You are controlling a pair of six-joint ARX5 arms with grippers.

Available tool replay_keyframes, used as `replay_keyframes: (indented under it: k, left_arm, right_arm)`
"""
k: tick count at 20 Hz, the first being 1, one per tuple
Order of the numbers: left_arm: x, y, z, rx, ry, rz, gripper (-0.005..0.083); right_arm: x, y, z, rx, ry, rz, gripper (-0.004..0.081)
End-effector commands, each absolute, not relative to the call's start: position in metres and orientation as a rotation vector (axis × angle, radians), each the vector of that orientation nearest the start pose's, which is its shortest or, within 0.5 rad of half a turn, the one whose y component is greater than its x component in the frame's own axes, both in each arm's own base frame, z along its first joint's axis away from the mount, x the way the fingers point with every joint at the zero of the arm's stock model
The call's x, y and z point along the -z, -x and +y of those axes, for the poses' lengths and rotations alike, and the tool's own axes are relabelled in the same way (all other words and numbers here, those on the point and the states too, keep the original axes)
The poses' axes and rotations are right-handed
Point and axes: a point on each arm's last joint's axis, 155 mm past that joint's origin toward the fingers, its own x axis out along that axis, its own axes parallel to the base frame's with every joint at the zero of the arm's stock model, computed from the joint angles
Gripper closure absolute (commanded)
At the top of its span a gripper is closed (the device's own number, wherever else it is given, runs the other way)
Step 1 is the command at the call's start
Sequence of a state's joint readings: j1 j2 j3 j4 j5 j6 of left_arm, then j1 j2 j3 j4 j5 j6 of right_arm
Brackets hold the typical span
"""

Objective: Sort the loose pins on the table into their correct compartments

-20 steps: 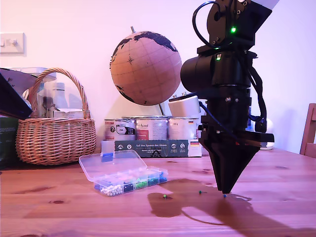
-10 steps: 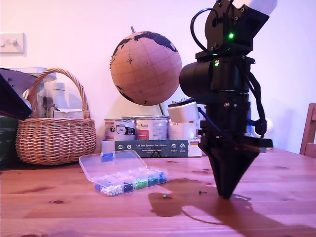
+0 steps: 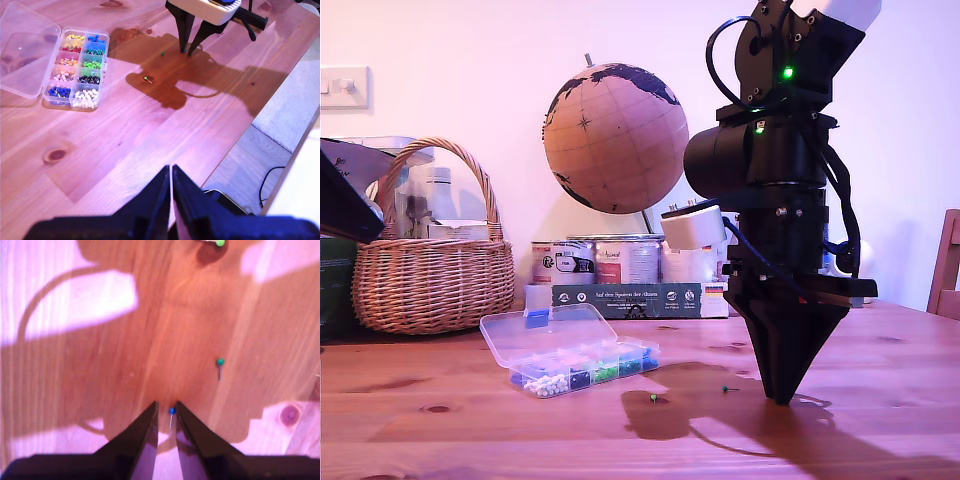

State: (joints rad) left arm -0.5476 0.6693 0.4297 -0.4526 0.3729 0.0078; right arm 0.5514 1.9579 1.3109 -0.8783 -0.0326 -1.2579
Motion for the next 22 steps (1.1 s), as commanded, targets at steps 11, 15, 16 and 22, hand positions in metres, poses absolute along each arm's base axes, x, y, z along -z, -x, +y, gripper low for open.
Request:
replay_keyframes:
  k: [11, 15, 16, 22]
  left_arm:
    - [-0.111, -0.176, -0.187, 0.889, -0.069, 0.716, 0.0797]
    - [-0.112, -0.176, -0.187, 0.890, -0.069, 0.716, 0.0797]
    - [-0.112, -0.176, -0.187, 0.890, -0.069, 0.716, 0.0797]
    - [-0.112, -0.176, -0.187, 0.890, -0.069, 0.716, 0.0797]
  right_arm:
    - [0.012, -0.312, 0.197, -1.367, 1.378, 1.025, 0.0782]
    - [0.011, -0.311, 0.196, -1.321, 1.329, 1.070, 0.0782]
    - [0.010, -0.311, 0.196, -1.306, 1.313, 1.081, 0.0782]
    - [0.001, -0.311, 0.197, -1.181, 1.168, 1.183, 0.0782]
